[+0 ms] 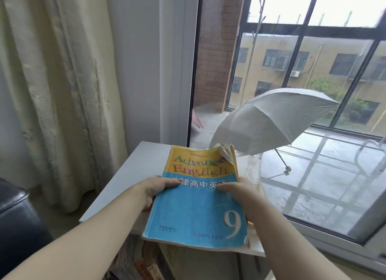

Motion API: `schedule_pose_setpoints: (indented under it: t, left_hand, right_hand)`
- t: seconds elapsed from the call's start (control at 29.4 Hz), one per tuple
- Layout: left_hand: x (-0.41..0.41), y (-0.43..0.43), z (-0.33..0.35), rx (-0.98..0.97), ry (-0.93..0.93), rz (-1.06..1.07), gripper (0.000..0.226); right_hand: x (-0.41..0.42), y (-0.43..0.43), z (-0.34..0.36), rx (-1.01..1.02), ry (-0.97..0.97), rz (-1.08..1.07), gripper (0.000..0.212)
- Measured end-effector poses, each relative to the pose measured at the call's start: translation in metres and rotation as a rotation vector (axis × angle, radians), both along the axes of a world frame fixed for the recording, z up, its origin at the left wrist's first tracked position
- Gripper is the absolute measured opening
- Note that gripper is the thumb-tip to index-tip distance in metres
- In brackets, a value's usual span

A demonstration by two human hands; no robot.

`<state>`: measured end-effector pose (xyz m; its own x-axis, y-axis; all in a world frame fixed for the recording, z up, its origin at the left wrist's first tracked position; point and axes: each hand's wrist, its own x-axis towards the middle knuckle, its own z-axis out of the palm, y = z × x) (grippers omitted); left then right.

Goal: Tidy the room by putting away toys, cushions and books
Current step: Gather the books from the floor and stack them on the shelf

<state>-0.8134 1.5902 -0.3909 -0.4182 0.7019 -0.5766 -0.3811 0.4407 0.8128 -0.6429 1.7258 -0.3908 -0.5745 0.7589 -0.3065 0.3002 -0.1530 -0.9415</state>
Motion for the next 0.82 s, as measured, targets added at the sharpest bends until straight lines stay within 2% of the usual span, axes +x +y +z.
schedule_pose_setpoints:
  t: [0.07,0.14,0.2,0.27,0.34,0.48,0.61,0.82]
  left_hand:
    - [0.002,-0.009,0.005,0.108,0.059,0.083,0.040]
    - [0.001,-0.019,0.010,0.234,0.146,0.211,0.033]
    - [-0.002,-0.034,0.018,0.365,0.268,0.316,0.032]
    - [-0.009,-0.053,0.026,0.460,0.440,0.362,0.034]
    - [-0.017,-0.069,0.035,0.536,0.528,0.372,0.034]
    - [-0.033,-0.097,0.045,0.597,0.531,0.371,0.051]
    - [-0.050,-0.120,0.051,0.592,0.507,0.388,0.060]
    - [-0.042,-0.123,0.050,0.610,0.462,0.311,0.045]
  right_hand:
    - [0.000,-0.014,0.004,0.012,0.080,-0.002,0.026]
    - [-0.004,-0.027,0.008,0.023,0.206,-0.007,0.022]
    - [-0.012,-0.043,0.013,0.046,0.332,-0.013,0.026]
    - [-0.025,-0.058,0.020,0.082,0.449,0.000,0.030]
    - [-0.039,-0.070,0.025,0.112,0.537,0.000,0.031]
    - [-0.067,-0.088,0.034,0.156,0.581,0.088,0.044]
    - [-0.087,-0.103,0.038,0.125,0.531,0.202,0.045]
    - [-0.078,-0.106,0.034,0.115,0.484,0.217,0.042]
